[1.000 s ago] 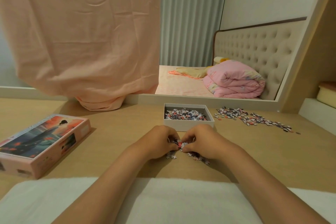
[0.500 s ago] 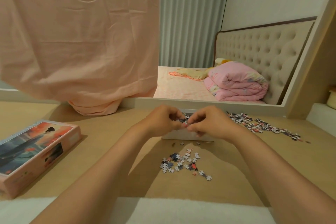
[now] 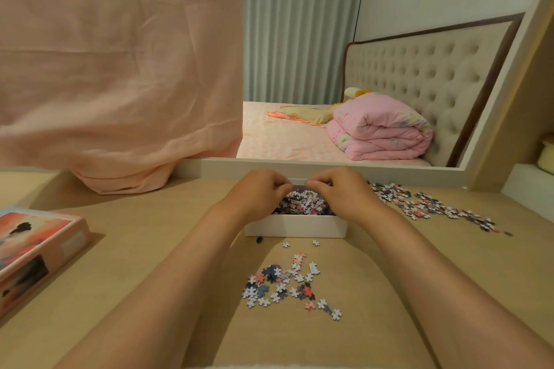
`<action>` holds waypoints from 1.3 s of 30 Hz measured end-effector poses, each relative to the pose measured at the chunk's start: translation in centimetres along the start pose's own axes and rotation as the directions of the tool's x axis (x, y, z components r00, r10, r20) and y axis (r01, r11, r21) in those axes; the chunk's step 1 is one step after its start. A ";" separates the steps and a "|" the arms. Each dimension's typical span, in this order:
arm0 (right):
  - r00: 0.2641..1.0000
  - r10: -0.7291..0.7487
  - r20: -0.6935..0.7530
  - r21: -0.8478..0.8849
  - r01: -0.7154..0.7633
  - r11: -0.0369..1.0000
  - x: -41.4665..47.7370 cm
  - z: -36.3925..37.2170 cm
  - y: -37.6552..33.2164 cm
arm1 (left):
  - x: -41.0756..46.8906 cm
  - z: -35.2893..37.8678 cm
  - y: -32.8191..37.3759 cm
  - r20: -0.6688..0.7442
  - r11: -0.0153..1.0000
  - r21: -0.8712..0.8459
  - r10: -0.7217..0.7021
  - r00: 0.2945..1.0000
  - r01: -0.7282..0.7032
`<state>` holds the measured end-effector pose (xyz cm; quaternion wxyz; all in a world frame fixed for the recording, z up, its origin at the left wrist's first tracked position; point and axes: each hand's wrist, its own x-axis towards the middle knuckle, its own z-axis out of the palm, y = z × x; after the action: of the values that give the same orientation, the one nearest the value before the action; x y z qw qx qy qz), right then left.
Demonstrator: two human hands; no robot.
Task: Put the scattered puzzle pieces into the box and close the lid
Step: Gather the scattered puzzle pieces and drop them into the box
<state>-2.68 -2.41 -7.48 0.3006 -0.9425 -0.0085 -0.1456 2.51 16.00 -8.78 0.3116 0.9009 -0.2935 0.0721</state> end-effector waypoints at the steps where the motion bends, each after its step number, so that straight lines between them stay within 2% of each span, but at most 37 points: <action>1: 1.000 0.000 -0.009 -0.014 0.000 1.000 0.1 -0.1 0.0 | 0.0 0.1 -0.1 -0.003 1.000 0.011 0.003 1.000 -0.003; 3: 1.000 -0.018 0.010 -0.042 0.019 0.999 0.1 -0.1 -0.1 | -0.1 0.3 -0.3 0.017 0.997 0.065 0.051 0.999 -0.052; 5: 0.990 -0.071 0.122 -0.080 0.081 0.993 -0.1 0.4 -0.3 | -0.1 0.8 -0.5 0.124 0.981 0.145 0.108 0.986 -0.126; 8: 0.939 -0.070 0.337 -0.182 0.138 0.973 -0.7 1.4 -0.5 | -0.4 0.8 -0.6 0.261 0.965 0.239 0.046 0.964 -0.110; 11: 0.907 0.007 0.420 -0.382 0.170 0.908 -1.1 1.4 -0.7 | -0.3 0.3 -0.7 0.320 0.947 0.314 -0.031 0.947 -0.075; 13: 0.904 0.028 0.426 -0.499 0.209 0.841 -1.0 1.3 -0.9 | -0.2 -0.1 -0.6 0.325 0.941 0.330 -0.039 0.945 -0.075; 15: 0.925 0.031 0.380 -0.539 0.194 0.820 -0.9 1.1 -0.9 | -0.3 -0.3 -0.6 0.284 0.940 0.330 -0.008 0.959 -0.090; 17: 0.945 -0.022 0.326 -0.496 0.191 0.847 -0.9 1.3 -0.8 | -0.6 -0.4 -0.6 0.246 0.933 0.341 0.030 0.969 -0.116; 19: 0.936 -0.053 0.349 -0.441 0.214 0.871 -1.1 1.6 -0.7 | -0.9 -0.2 -0.6 0.295 0.916 0.370 0.043 0.955 -0.156; 22: 0.905 0.020 0.424 -0.444 0.189 0.876 -1.4 1.8 -0.7 | -1.0 0.0 -0.6 0.379 0.893 0.428 -0.037 0.924 -0.140; 27: 0.942 -0.001 0.335 -0.435 0.156 0.887 -1.6 1.2 -1.4 | -1.1 -0.2 -0.6 0.236 0.915 0.380 0.046 0.971 -0.136; 33: 0.924 0.073 0.376 -0.510 0.141 0.849 -1.7 1.4 -1.4 | -0.8 0.7 0.0 0.337 0.907 0.389 0.024 0.941 -0.163; 39: 0.940 0.037 0.340 -0.447 0.127 0.886 -1.7 1.1 -1.2 | -1.1 0.2 -0.7 0.192 0.941 0.306 0.088 0.977 -0.145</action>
<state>-4.10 -0.68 -8.15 0.0580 -0.9971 -0.0475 0.0138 1.97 16.86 -9.65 0.1302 0.9231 -0.3573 0.0573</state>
